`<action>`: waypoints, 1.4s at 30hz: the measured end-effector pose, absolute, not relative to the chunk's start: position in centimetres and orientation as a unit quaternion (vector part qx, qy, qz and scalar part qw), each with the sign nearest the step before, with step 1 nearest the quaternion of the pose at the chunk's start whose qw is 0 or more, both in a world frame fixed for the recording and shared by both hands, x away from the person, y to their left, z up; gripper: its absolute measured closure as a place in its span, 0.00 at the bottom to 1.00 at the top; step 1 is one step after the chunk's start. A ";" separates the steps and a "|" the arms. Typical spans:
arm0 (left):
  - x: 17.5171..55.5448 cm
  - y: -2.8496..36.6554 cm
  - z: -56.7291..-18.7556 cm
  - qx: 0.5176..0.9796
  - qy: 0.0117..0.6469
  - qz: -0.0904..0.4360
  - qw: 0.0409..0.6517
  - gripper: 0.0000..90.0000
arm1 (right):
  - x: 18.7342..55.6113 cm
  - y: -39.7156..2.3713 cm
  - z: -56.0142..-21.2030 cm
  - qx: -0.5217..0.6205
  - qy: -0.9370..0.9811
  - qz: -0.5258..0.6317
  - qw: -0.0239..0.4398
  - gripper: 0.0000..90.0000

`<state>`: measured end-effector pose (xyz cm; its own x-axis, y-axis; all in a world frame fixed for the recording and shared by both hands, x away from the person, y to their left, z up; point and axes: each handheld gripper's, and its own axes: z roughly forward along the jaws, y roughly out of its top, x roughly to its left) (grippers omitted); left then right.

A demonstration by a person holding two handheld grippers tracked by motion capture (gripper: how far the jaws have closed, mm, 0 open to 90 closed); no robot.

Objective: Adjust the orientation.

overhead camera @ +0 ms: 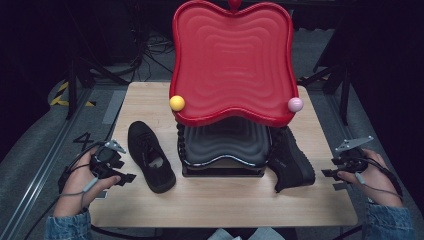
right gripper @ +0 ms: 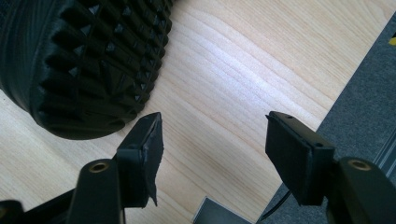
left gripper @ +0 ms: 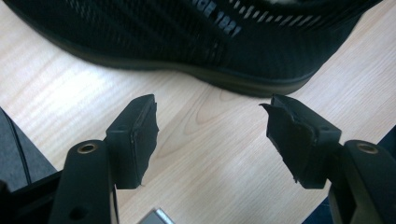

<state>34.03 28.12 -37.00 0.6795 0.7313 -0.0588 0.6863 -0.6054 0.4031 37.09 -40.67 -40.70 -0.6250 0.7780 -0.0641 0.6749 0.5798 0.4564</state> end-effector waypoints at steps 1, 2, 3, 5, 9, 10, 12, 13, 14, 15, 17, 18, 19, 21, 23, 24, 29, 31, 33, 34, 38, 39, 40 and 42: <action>34.0 28.1 -36.8 0.895 0.394 0.060 0.200 0.39 | 37.1 -40.7 -40.7 0.413 0.879 0.199 0.130 0.42; 33.8 27.8 -36.3 0.895 0.393 0.059 0.204 0.40 | 37.1 -40.6 -40.7 0.414 0.878 0.199 0.131 0.42; 33.8 27.8 -36.3 0.895 0.393 0.059 0.204 0.41 | 37.1 -40.6 -40.7 0.414 0.878 0.199 0.131 0.42; 33.6 27.4 -35.4 0.894 0.389 0.059 0.215 0.43 | 37.0 -40.5 -40.7 0.413 0.878 0.198 0.136 0.43; 33.3 26.6 -34.3 0.892 0.386 0.054 0.229 0.46 | 36.9 -40.4 -40.8 0.400 0.887 0.192 0.131 0.48; 33.3 26.4 -34.1 0.892 0.385 0.055 0.231 0.46 | 36.8 -40.4 -40.9 0.398 0.888 0.194 0.128 0.48; 33.2 26.2 -33.9 0.892 0.383 0.056 0.232 0.46 | 36.8 -40.4 -41.0 0.398 0.887 0.195 0.125 0.49; 33.2 26.0 -33.7 0.895 0.378 0.058 0.231 0.46 | 36.8 -40.4 -41.1 0.400 0.887 0.198 0.122 0.50; 33.2 25.6 -33.5 0.896 0.374 0.056 0.232 0.45 | 36.7 -40.4 -41.2 0.400 0.886 0.204 0.118 0.50; 33.2 25.6 -33.5 0.896 0.374 0.056 0.232 0.45 | 36.7 -40.4 -41.2 0.400 0.886 0.204 0.118 0.50; 33.2 25.2 -33.3 0.898 0.368 0.055 0.236 0.46 | 36.6 -40.4 -41.2 0.399 0.886 0.205 0.118 0.50; 33.2 25.0 -33.1 0.899 0.366 0.053 0.236 0.46 | 36.6 -40.4 -41.2 0.401 0.885 0.206 0.117 0.50; 33.2 24.7 -33.0 0.900 0.362 0.051 0.238 0.46 | 36.5 -40.4 -41.3 0.403 0.884 0.208 0.115 0.51; 33.1 24.3 -32.6 0.901 0.354 0.048 0.245 0.46 | 36.5 -40.5 -41.4 0.394 0.886 0.212 0.120 0.49; 33.1 23.9 -32.3 0.901 0.349 0.044 0.254 0.46 | 36.4 -40.5 -41.4 0.399 0.884 0.213 0.118 0.50; 33.1 23.7 -32.2 0.901 0.347 0.040 0.259 0.46 | 36.3 -40.4 -41.4 0.404 0.882 0.213 0.115 0.50; 33.3 22.7 -32.1 0.901 0.342 0.030 0.266 0.45 | 36.3 -40.3 -41.7 0.410 0.882 0.204 0.106 0.49; 33.5 22.3 -32.2 0.900 0.347 0.027 0.265 0.43 | 36.3 -40.2 -41.7 0.408 0.884 0.204 0.104 0.49; 33.7 22.1 -32.5 0.899 0.348 0.023 0.264 0.43 | 36.3 -40.1 -41.8 0.406 0.885 0.203 0.105 0.48; 33.8 21.9 -32.6 0.901 0.347 0.022 0.260 0.43 | 36.3 -40.1 -41.8 0.405 0.885 0.204 0.107 0.48; 34.3 21.4 -33.2 0.902 0.349 0.019 0.253 0.41 | 36.4 -39.9 -41.9 0.404 0.886 0.204 0.103 0.48; 34.4 21.2 -33.4 0.903 0.349 0.014 0.250 0.41 | 36.4 -39.9 -42.0 0.404 0.886 0.203 0.102 0.47; 34.5 21.0 -33.6 0.906 0.346 0.017 0.244 0.41 | 36.4 -39.9 -42.0 0.405 0.886 0.203 0.100 0.47; 34.8 20.6 -34.1 0.908 0.344 0.008 0.239 0.41 | 36.5 -39.8 -42.2 0.405 0.886 0.202 0.098 0.47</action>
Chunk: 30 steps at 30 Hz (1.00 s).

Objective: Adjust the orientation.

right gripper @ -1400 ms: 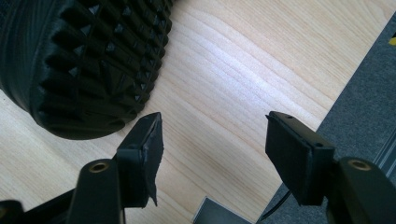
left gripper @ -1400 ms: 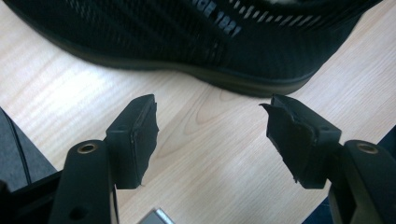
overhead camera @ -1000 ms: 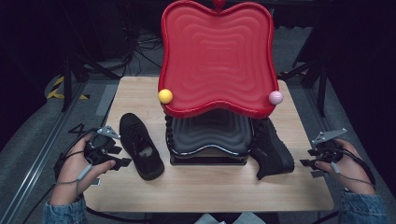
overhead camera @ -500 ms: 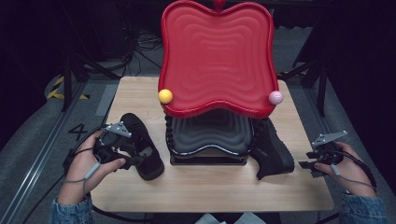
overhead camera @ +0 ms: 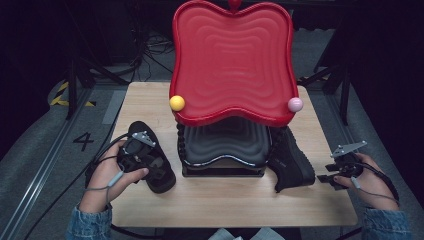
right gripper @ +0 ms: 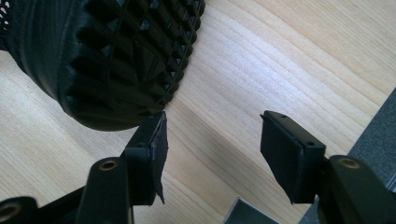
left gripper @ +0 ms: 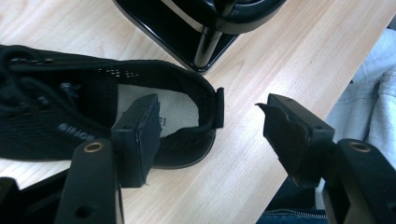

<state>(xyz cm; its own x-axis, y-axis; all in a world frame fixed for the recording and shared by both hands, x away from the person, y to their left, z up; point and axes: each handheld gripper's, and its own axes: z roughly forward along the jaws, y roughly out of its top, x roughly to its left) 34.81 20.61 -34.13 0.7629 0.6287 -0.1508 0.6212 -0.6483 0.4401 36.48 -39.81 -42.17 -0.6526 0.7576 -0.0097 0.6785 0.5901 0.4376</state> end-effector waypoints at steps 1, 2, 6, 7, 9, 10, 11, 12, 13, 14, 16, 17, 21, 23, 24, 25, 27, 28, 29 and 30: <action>34.9 20.4 -34.4 0.908 0.346 0.004 0.237 0.41 | 36.5 -39.8 -42.2 0.405 0.887 0.201 0.097 0.47; 35.1 20.3 -34.6 0.910 0.344 0.004 0.233 0.42 | 36.5 -39.7 -42.3 0.404 0.887 0.201 0.097 0.46; 35.8 19.7 -35.7 0.910 0.349 -0.007 0.223 0.43 | 36.6 -39.5 -42.5 0.403 0.888 0.200 0.093 0.46; 35.9 19.6 -36.0 0.910 0.350 -0.010 0.221 0.44 | 36.6 -39.5 -42.6 0.403 0.888 0.200 0.093 0.46; 36.1 19.4 -36.3 0.909 0.356 -0.017 0.217 0.46 | 36.6 -39.4 -42.6 0.404 0.888 0.201 0.091 0.46; 36.3 19.3 -36.6 0.908 0.356 -0.020 0.220 0.46 | 36.6 -39.4 -42.7 0.403 0.888 0.201 0.091 0.46; 36.4 19.3 -36.7 0.908 0.356 -0.020 0.218 0.48 | 36.7 -39.3 -42.7 0.403 0.888 0.201 0.090 0.46; 36.5 19.1 -36.9 0.908 0.359 -0.019 0.216 0.48 | 36.7 -39.3 -42.8 0.403 0.889 0.201 0.088 0.46; 36.6 19.0 -37.1 0.905 0.367 -0.023 0.213 0.49 | 36.7 -39.3 -42.9 0.404 0.888 0.200 0.088 0.46; 36.7 18.8 -37.5 0.904 0.372 -0.025 0.210 0.51 | 36.7 -39.2 -42.9 0.404 0.888 0.200 0.088 0.46; 36.9 18.4 -38.0 0.902 0.377 -0.031 0.209 0.54 | 36.7 -39.2 -43.0 0.405 0.888 0.200 0.087 0.46; 37.0 18.3 -38.2 0.902 0.376 -0.030 0.210 0.55 | 36.7 -39.2 -43.0 0.405 0.888 0.200 0.087 0.46; 37.3 18.0 -38.8 0.899 0.387 -0.027 0.204 0.62 | 36.7 -39.2 -43.1 0.404 0.889 0.198 0.087 0.46; 37.5 17.9 -39.1 0.896 0.393 -0.021 0.204 0.68 | 36.8 -39.3 -43.1 0.403 0.889 0.198 0.086 0.46; 37.6 17.9 -39.2 0.893 0.402 -0.026 0.203 0.68 | 36.8 -39.3 -43.1 0.403 0.889 0.198 0.087 0.46; 37.6 17.9 -39.3 0.892 0.405 -0.028 0.202 0.71 | 36.8 -39.3 -43.1 0.403 0.889 0.197 0.086 0.46; 37.7 17.9 -39.7 0.893 0.404 -0.028 0.199 0.76 | 36.9 -39.3 -43.2 0.403 0.890 0.195 0.086 0.46; 37.7 17.9 -39.7 0.893 0.404 -0.028 0.199 0.79 | 36.9 -39.3 -43.2 0.403 0.890 0.195 0.086 0.46; 37.7 17.8 -39.8 0.893 0.405 -0.027 0.192 0.79 | 36.9 -39.3 -43.2 0.403 0.890 0.194 0.086 0.46; 37.7 17.8 -39.8 0.893 0.407 -0.026 0.189 0.82 | 36.9 -39.2 -43.3 0.403 0.890 0.193 0.086 0.47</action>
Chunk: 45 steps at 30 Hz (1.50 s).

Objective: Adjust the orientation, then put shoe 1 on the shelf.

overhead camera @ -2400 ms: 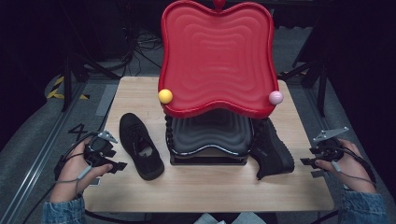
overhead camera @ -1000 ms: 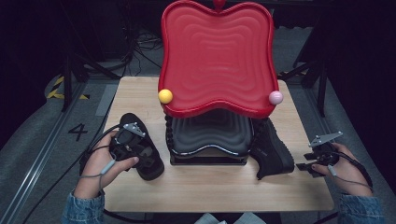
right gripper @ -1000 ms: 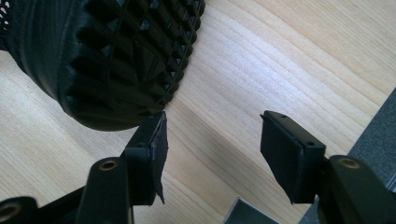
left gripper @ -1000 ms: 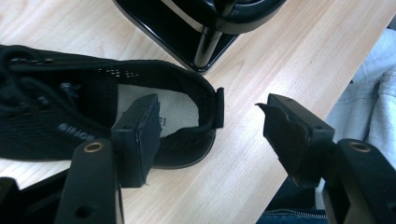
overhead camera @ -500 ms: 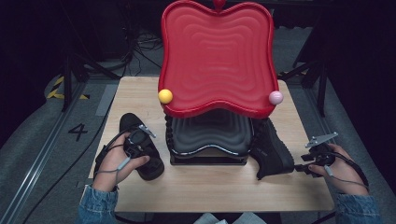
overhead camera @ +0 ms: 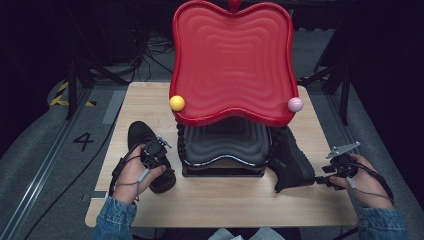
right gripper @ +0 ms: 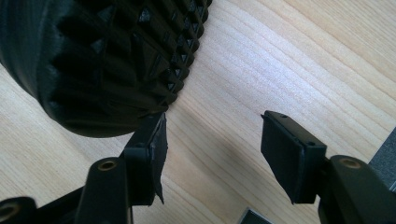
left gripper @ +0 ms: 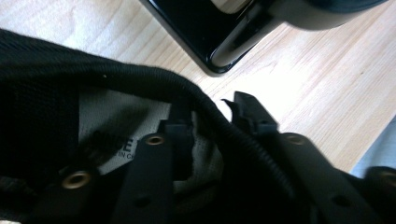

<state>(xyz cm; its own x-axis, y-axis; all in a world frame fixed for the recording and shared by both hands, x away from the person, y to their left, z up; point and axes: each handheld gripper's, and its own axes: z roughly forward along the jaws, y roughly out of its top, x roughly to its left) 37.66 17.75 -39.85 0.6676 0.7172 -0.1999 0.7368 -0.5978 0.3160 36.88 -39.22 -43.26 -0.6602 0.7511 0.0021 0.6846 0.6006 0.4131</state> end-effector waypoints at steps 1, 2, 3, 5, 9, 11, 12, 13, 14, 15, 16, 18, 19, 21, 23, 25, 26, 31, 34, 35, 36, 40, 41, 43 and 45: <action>37.7 17.7 -39.9 0.892 0.408 -0.028 0.190 0.85 | 36.9 -39.2 -43.3 0.402 0.891 0.192 0.086 0.47; 37.7 17.7 -39.9 0.892 0.408 -0.028 0.190 0.87 | 36.9 -39.2 -43.3 0.402 0.891 0.192 0.086 0.47; 37.6 17.7 -40.0 0.889 0.414 -0.030 0.192 0.89 | 36.9 -39.1 -43.3 0.402 0.891 0.191 0.086 0.47; 37.6 17.8 -40.1 0.889 0.415 -0.031 0.192 0.90 | 36.9 -39.1 -43.3 0.403 0.891 0.191 0.086 0.47; 37.5 17.8 -40.3 0.886 0.421 -0.030 0.194 0.95 | 36.9 -39.1 -43.4 0.401 0.892 0.189 0.085 0.47; 37.4 17.7 -40.3 0.885 0.422 -0.028 0.193 0.95 | 36.9 -39.1 -43.5 0.401 0.892 0.189 0.085 0.47; 37.4 17.7 -40.2 0.885 0.422 -0.026 0.193 0.96 | 36.9 -39.0 -43.5 0.401 0.892 0.189 0.086 0.47; 37.3 17.8 -40.2 0.884 0.424 -0.024 0.195 0.96 | 36.9 -39.0 -43.5 0.401 0.892 0.189 0.086 0.47; 37.3 17.8 -40.2 0.883 0.424 -0.026 0.198 0.97 | 36.9 -39.0 -43.5 0.401 0.892 0.189 0.086 0.47; 37.3 17.9 -40.2 0.884 0.421 -0.025 0.199 0.97 | 36.9 -39.0 -43.5 0.400 0.892 0.190 0.089 0.48; 37.3 17.9 -40.2 0.886 0.420 -0.025 0.197 0.97 | 37.0 -39.1 -43.4 0.399 0.893 0.189 0.092 0.48; 37.1 17.8 -40.1 0.889 0.415 -0.025 0.192 0.97 | 36.9 -39.1 -43.4 0.402 0.890 0.192 0.094 0.50; 37.1 17.8 -40.0 0.894 0.407 -0.021 0.187 0.97 | 36.9 -39.1 -43.3 0.403 0.889 0.194 0.096 0.50; 36.9 17.8 -39.7 0.898 0.401 -0.019 0.180 0.97 | 37.0 -39.1 -43.2 0.405 0.887 0.197 0.100 0.51; 36.8 18.0 -39.4 0.899 0.398 -0.018 0.182 0.97 | 37.0 -39.0 -43.1 0.404 0.887 0.201 0.102 0.52; 36.7 18.4 -38.9 0.897 0.396 -0.025 0.196 0.97 | 37.0 -39.0 -43.1 0.404 0.885 0.204 0.107 0.52; 36.7 18.6 -38.6 0.899 0.391 -0.024 0.199 0.97 | 37.0 -39.0 -43.0 0.405 0.884 0.205 0.107 0.52; 36.5 18.9 -37.2 0.906 0.371 -0.033 0.199 0.97 | 37.0 -39.0 -42.9 0.405 0.883 0.209 0.112 0.52; 36.2 18.8 -36.3 0.909 0.365 -0.040 0.197 0.97 | 37.0 -39.0 -42.9 0.404 0.883 0.210 0.113 0.52; 36.2 18.8 -35.9 0.913 0.355 -0.032 0.198 0.97 | 37.0 -39.0 -42.9 0.404 0.883 0.211 0.114 0.52; 36.1 18.8 -35.4 0.916 0.347 -0.032 0.198 0.97 | 37.0 -39.0 -42.9 0.404 0.883 0.211 0.114 0.52; 35.7 19.0 -33.1 0.924 0.324 -0.027 0.202 0.97 | 37.0 -39.0 -43.0 0.403 0.883 0.212 0.113 0.53; 35.7 19.1 -32.7 0.926 0.319 -0.025 0.201 0.97 | 37.0 -39.0 -43.0 0.402 0.883 0.212 0.113 0.53; 35.5 19.2 -31.6 0.929 0.310 -0.023 0.203 0.97 | 37.0 -38.9 -43.0 0.402 0.883 0.212 0.113 0.53; 35.4 19.2 -30.7 0.932 0.298 -0.021 0.204 0.96 | 37.0 -38.9 -43.0 0.402 0.883 0.213 0.113 0.53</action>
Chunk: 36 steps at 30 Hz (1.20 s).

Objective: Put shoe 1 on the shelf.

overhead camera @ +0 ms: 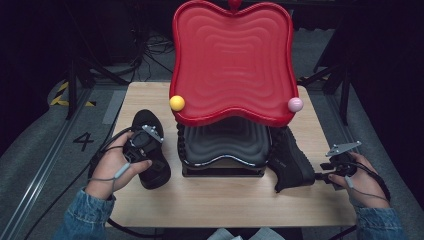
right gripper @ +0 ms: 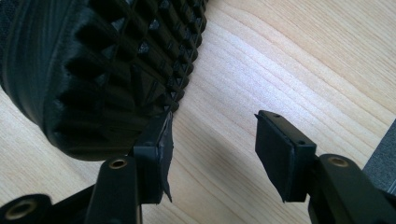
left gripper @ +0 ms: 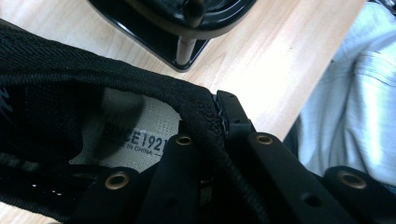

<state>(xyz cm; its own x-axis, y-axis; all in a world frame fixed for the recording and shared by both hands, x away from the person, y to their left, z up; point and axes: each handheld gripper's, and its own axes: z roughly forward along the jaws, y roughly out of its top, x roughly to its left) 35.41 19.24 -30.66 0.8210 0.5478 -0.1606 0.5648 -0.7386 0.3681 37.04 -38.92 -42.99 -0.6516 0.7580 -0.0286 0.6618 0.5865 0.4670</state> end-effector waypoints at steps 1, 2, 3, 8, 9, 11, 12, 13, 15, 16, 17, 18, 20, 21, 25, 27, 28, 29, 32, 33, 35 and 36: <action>35.4 19.3 -30.3 0.934 0.293 -0.021 0.204 0.96 | 37.0 -38.9 -43.0 0.402 0.884 0.212 0.113 0.53; 35.3 19.3 -29.9 0.935 0.289 -0.023 0.204 0.96 | 37.0 -38.9 -43.0 0.402 0.884 0.212 0.113 0.53; 35.2 19.4 -29.4 0.938 0.280 -0.022 0.205 0.96 | 37.0 -38.9 -43.0 0.402 0.883 0.214 0.112 0.53; 34.9 19.6 -27.4 0.941 0.264 -0.026 0.212 0.96 | 37.1 -39.0 -43.1 0.403 0.883 0.214 0.110 0.53; 34.8 19.7 -27.1 0.941 0.261 -0.027 0.214 0.96 | 37.1 -39.0 -43.1 0.403 0.883 0.214 0.109 0.53; 34.8 19.9 -26.4 0.941 0.257 -0.028 0.219 0.96 | 37.1 -39.0 -43.2 0.402 0.883 0.214 0.109 0.53; 34.7 20.1 -26.0 0.941 0.254 -0.026 0.221 0.96 | 37.1 -39.0 -43.2 0.403 0.883 0.214 0.109 0.53; 34.6 20.1 -25.7 0.941 0.255 -0.026 0.221 0.96 | 37.1 -39.0 -43.2 0.403 0.883 0.214 0.108 0.53; 34.5 20.2 -25.1 0.943 0.250 -0.026 0.219 0.96 | 37.1 -39.0 -43.2 0.403 0.883 0.214 0.108 0.53; 34.4 20.3 -24.7 0.944 0.245 -0.025 0.220 0.96 | 37.1 -39.0 -43.2 0.403 0.883 0.214 0.108 0.53; 34.4 20.3 -24.3 0.945 0.242 -0.024 0.221 0.96 | 37.1 -39.0 -43.3 0.402 0.884 0.214 0.107 0.53; 34.3 20.3 -24.0 0.945 0.239 -0.025 0.222 0.96 | 37.1 -38.9 -43.3 0.402 0.884 0.214 0.107 0.53; 34.1 20.4 -23.2 0.946 0.234 -0.025 0.224 0.96 | 37.1 -38.9 -43.3 0.402 0.884 0.214 0.106 0.53; 34.0 20.5 -22.8 0.945 0.233 -0.023 0.228 0.96 | 37.2 -38.9 -43.3 0.402 0.884 0.213 0.106 0.53; 33.6 20.6 -21.3 0.946 0.226 -0.016 0.231 0.96 | 37.1 -38.9 -43.3 0.401 0.884 0.214 0.106 0.53; 33.5 20.6 -20.4 0.948 0.221 -0.013 0.230 0.96 | 37.1 -38.9 -43.3 0.401 0.884 0.215 0.106 0.53; 33.4 20.6 -20.0 0.947 0.221 -0.011 0.233 0.96 | 37.1 -38.9 -43.3 0.401 0.884 0.215 0.106 0.53; 33.4 20.6 -19.6 0.948 0.218 -0.010 0.231 0.96 | 37.1 -38.9 -43.3 0.402 0.884 0.215 0.105 0.53; 33.3 20.7 -18.5 0.948 0.214 -0.003 0.235 0.96 | 37.1 -39.0 -43.3 0.402 0.884 0.217 0.105 0.53; 33.2 20.7 -18.2 0.948 0.213 0.000 0.236 0.95 | 37.1 -39.0 -43.3 0.402 0.883 0.217 0.105 0.53; 33.1 20.6 -17.8 0.948 0.215 0.002 0.235 0.96 | 37.1 -39.0 -43.3 0.402 0.883 0.218 0.106 0.53; 33.1 20.5 -17.4 0.949 0.214 0.005 0.232 0.96 | 37.1 -39.0 -43.3 0.402 0.883 0.218 0.106 0.53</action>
<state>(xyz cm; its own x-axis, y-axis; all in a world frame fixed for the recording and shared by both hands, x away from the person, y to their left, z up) 33.11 20.55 -17.42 0.9086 0.4079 -0.0898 0.4032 -0.8007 0.4430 37.12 -39.03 -43.29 -0.6547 0.7557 -0.0126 0.6633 0.5825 0.4698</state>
